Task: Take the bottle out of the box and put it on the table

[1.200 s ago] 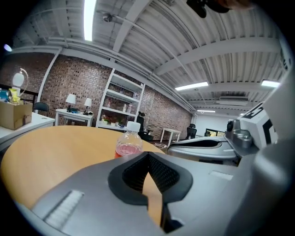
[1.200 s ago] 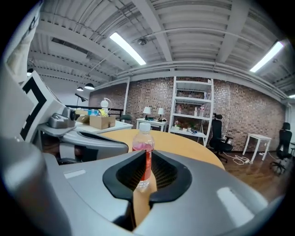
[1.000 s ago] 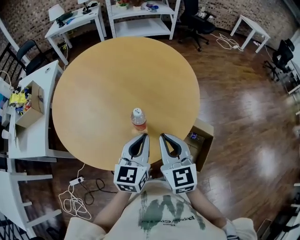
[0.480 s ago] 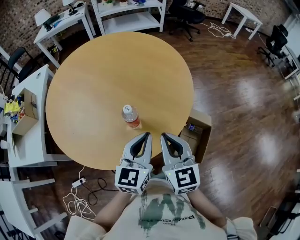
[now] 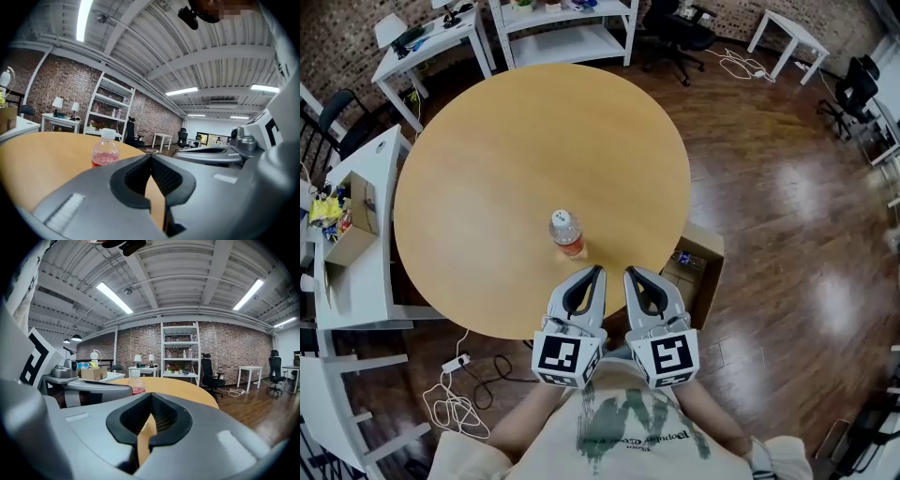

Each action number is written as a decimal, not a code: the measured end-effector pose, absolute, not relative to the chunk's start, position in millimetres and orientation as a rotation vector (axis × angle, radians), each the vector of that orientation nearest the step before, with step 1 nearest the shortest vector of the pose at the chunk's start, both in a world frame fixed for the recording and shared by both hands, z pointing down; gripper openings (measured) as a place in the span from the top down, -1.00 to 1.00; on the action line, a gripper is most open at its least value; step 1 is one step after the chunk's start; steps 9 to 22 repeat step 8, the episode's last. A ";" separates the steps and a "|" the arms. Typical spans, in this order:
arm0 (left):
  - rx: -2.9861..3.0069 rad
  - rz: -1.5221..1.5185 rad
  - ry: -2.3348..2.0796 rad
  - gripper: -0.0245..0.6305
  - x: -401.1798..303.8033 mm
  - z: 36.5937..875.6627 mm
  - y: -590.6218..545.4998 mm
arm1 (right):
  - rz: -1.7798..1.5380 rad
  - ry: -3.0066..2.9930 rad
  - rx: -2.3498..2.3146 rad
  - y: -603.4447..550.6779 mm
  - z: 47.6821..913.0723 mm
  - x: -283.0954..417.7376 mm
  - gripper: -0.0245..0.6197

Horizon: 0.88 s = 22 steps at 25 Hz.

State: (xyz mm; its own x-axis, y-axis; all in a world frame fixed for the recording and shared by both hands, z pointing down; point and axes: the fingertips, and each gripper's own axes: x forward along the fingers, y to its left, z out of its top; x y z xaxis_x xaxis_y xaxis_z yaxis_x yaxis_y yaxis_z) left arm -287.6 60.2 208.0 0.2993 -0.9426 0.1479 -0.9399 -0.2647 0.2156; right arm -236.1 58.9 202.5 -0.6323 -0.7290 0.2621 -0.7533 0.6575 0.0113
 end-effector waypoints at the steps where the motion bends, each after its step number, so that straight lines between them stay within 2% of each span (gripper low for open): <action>1: 2.308 -0.016 -1.717 0.93 -287.7 208.0 60.5 | 0.142 -2.630 1.193 59.1 201.9 -237.3 0.93; 22: 2.319 -0.013 -1.703 0.93 -290.4 210.9 63.1 | 0.148 -2.626 1.195 61.9 206.6 -244.9 0.93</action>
